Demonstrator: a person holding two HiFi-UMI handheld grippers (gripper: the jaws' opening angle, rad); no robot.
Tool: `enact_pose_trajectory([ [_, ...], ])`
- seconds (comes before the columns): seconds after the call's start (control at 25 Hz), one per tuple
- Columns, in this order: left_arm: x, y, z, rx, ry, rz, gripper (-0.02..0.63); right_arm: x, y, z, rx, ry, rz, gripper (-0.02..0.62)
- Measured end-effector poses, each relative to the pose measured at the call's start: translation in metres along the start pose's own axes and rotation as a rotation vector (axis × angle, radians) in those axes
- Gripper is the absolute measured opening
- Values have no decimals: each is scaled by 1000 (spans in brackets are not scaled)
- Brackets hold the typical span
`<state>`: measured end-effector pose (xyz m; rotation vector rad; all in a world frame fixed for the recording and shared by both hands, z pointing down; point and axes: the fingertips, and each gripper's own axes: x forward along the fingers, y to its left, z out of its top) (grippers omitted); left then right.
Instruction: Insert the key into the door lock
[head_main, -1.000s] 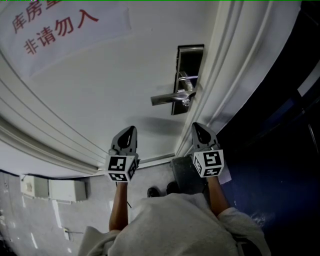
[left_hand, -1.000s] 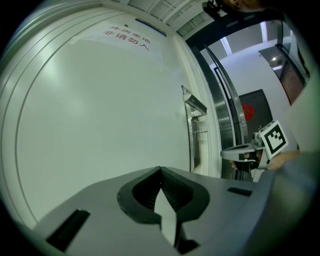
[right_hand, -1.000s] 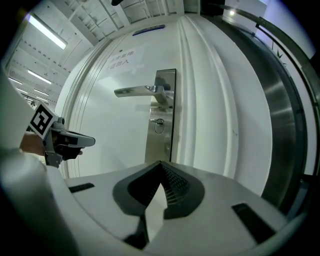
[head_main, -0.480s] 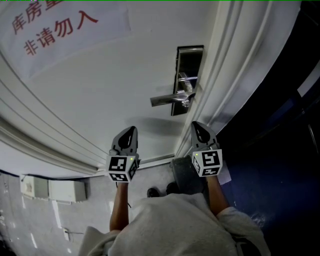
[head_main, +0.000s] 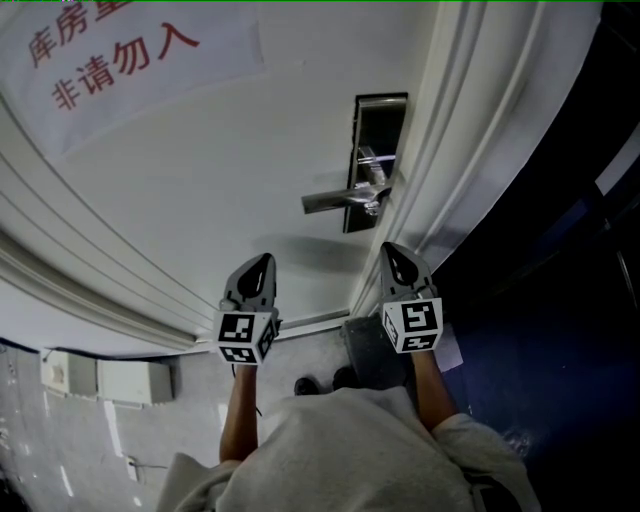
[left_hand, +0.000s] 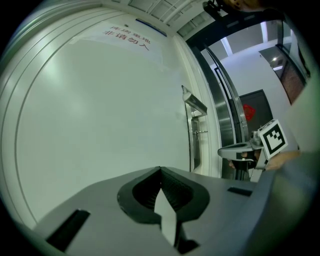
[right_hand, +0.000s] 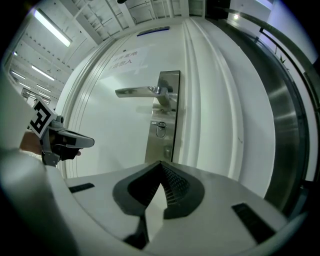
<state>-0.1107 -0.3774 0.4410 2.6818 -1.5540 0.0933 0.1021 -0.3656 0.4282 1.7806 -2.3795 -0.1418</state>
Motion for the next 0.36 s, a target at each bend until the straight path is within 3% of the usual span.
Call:
enact_pose_trajectory([
  [0.36,-2,-1,1,0,3,3,17,-1,-1,2,3,0,1,21],
])
